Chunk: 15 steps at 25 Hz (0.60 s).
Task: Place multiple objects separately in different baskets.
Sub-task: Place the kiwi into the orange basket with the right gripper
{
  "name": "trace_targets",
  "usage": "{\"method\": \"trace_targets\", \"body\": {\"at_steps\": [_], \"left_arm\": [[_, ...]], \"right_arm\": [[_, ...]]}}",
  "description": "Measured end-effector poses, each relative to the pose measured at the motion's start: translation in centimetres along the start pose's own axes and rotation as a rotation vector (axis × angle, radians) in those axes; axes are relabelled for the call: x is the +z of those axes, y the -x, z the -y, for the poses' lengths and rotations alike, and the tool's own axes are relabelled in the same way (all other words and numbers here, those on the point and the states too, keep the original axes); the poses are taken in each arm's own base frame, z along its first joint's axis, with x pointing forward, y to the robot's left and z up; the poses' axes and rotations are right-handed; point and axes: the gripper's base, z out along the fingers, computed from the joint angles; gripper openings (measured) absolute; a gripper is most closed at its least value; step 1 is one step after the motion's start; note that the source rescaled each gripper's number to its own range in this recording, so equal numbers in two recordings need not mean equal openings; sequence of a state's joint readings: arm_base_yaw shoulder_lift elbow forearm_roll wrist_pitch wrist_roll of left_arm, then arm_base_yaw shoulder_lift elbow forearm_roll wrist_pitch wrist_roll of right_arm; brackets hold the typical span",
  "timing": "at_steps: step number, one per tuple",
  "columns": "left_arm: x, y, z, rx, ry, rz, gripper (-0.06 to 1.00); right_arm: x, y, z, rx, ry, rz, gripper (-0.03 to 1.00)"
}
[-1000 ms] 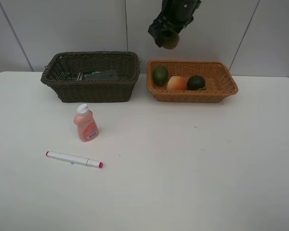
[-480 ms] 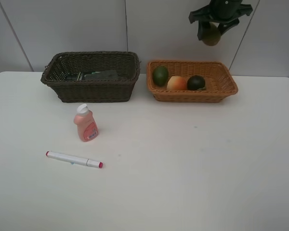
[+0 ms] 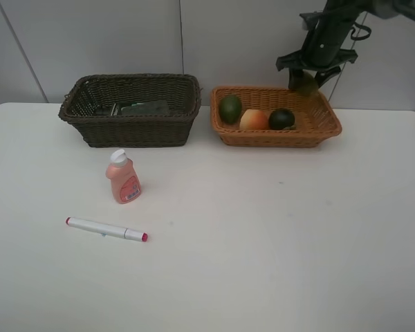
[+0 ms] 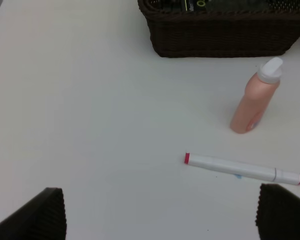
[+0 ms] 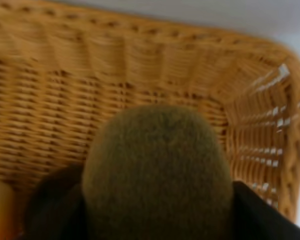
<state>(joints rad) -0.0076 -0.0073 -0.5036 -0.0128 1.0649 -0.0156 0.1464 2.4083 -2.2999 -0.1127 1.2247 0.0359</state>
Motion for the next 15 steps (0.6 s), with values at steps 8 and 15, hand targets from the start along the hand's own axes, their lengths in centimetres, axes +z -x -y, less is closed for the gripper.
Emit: {"method": "trace_targets", "body": {"at_steps": [8,15], "left_arm": [[0.0,0.0,0.0,0.0,0.0,0.0,1.0],[0.0,0.0,0.0,0.0,0.0,0.0,1.0]], "right_arm": [[1.25,-0.24,-0.19,0.042,0.006,-0.026,0.37],[1.25,-0.24,-0.19,0.046,0.007,-0.026,0.37]]}}
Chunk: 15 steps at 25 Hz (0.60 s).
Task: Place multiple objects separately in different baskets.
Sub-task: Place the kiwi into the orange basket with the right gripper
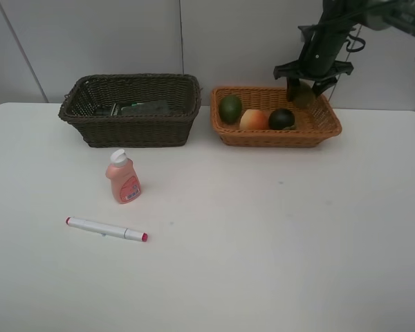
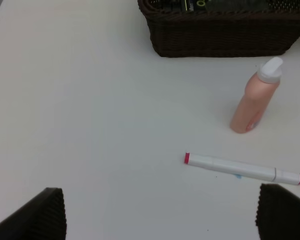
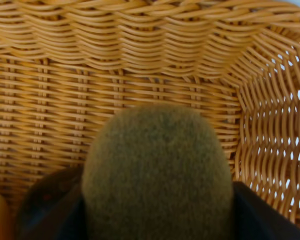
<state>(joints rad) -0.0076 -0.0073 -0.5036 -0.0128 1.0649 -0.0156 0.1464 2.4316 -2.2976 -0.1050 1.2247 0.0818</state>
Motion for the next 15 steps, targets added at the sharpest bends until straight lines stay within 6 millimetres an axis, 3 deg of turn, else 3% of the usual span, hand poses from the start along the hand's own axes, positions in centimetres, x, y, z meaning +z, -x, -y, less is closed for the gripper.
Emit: {"method": "trace_targets", "body": {"at_steps": [8,9,10,12,15], "left_arm": [[0.0,0.0,0.0,0.0,0.0,0.0,1.0],[0.0,0.0,0.0,0.0,0.0,0.0,1.0],[0.0,0.0,0.0,0.0,0.0,0.0,1.0],[0.0,0.0,0.0,0.0,0.0,0.0,1.0],[0.0,0.0,0.0,0.0,0.0,0.0,1.0]], "right_arm": [[0.0,-0.02,-0.27,0.013,0.03,-0.002,0.37],[0.0,-0.02,-0.27,0.014,0.03,-0.002,0.45],[0.0,-0.02,-0.27,0.018,0.03,-0.003,0.63],[0.0,-0.02,-0.27,0.027,0.03,-0.003,0.86],[0.0,-0.01,-0.27,0.035,0.03,-0.002,0.96]]}}
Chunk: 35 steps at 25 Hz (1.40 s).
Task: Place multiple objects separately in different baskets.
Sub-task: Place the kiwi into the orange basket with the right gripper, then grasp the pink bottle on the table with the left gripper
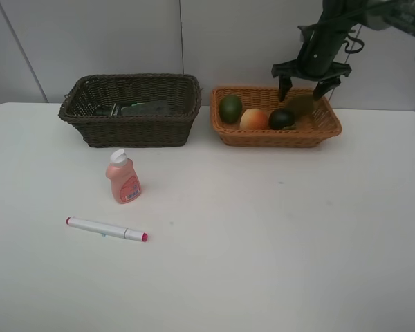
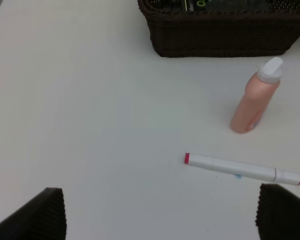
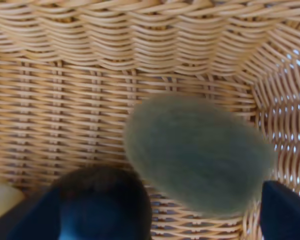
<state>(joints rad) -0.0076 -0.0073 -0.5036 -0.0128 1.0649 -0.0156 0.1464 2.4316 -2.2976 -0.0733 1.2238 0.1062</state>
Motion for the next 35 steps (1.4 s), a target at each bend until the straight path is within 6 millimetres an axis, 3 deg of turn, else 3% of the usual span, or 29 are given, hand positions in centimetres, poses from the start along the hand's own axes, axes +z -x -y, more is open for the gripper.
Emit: {"method": "trace_targets", "body": {"at_steps": [13,17,28,35], "left_arm": [[0.0,0.0,0.0,0.0,0.0,0.0,1.0],[0.0,0.0,0.0,0.0,0.0,0.0,1.0],[0.0,0.0,0.0,0.0,0.0,0.0,1.0],[0.0,0.0,0.0,0.0,0.0,0.0,1.0]], "right_arm": [[0.0,0.0,-0.1,0.003,0.006,-0.001,0.98],[-1.5,0.2,-0.2,0.015,0.035,0.024,0.98],[-12.9,0.4,0.6,0.025,0.048,0.243,0.98],[-20.7,-1.8,1.6,0.025,0.028,0.369,0.98]]}}
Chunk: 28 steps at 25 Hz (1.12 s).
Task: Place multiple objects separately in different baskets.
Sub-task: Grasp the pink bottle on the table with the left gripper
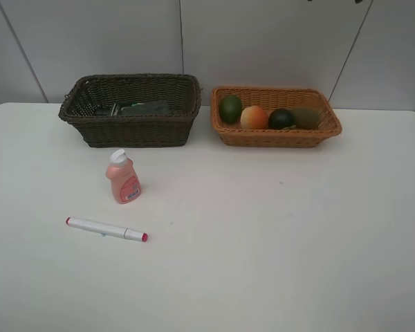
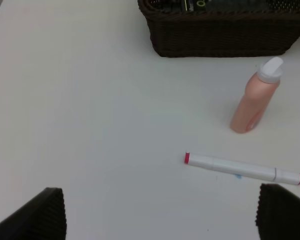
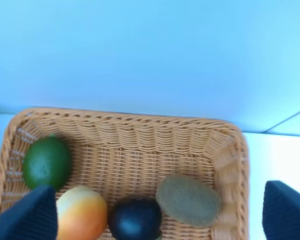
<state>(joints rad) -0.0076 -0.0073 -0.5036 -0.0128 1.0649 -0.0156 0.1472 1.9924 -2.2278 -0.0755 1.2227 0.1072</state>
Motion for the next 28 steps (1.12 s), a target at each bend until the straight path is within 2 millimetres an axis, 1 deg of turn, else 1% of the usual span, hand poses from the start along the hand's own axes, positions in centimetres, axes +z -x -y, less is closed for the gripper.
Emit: {"method": "trace_targets", "body": {"at_steps": [3,4,7,11,14,18,21,24,28], "left_arm": [[0.0,0.0,0.0,0.0,0.0,0.0,1.0],[0.0,0.0,0.0,0.0,0.0,0.0,1.0],[0.0,0.0,0.0,0.0,0.0,0.0,1.0],[0.0,0.0,0.0,0.0,0.0,0.0,1.0],[0.0,0.0,0.0,0.0,0.0,0.0,1.0],[0.0,0.0,0.0,0.0,0.0,0.0,1.0],[0.0,0.0,0.0,0.0,0.0,0.0,1.0],[0.0,0.0,0.0,0.0,0.0,0.0,1.0],[0.0,0.0,0.0,0.0,0.0,0.0,1.0]], "right_arm": [[-3.4,-1.4,0.6,-0.012,-0.03,0.004,0.98],[-4.1,-2.1,0.8,-0.016,-0.04,-0.009,0.98],[-6.8,-4.4,1.4,-0.026,-0.063,-0.022,0.98],[-10.5,-7.7,2.1,-0.044,-0.078,-0.024,0.98],[-13.5,-10.7,2.5,-0.063,-0.073,-0.011,0.98],[-15.9,-15.0,2.8,-0.069,-0.048,-0.005,0.98],[-17.8,-18.2,3.1,-0.068,-0.038,0.055,0.98],[-19.0,-21.5,3.4,-0.067,-0.032,0.094,0.98],[-20.0,-25.4,3.5,-0.078,0.005,0.126,0.98]]}}
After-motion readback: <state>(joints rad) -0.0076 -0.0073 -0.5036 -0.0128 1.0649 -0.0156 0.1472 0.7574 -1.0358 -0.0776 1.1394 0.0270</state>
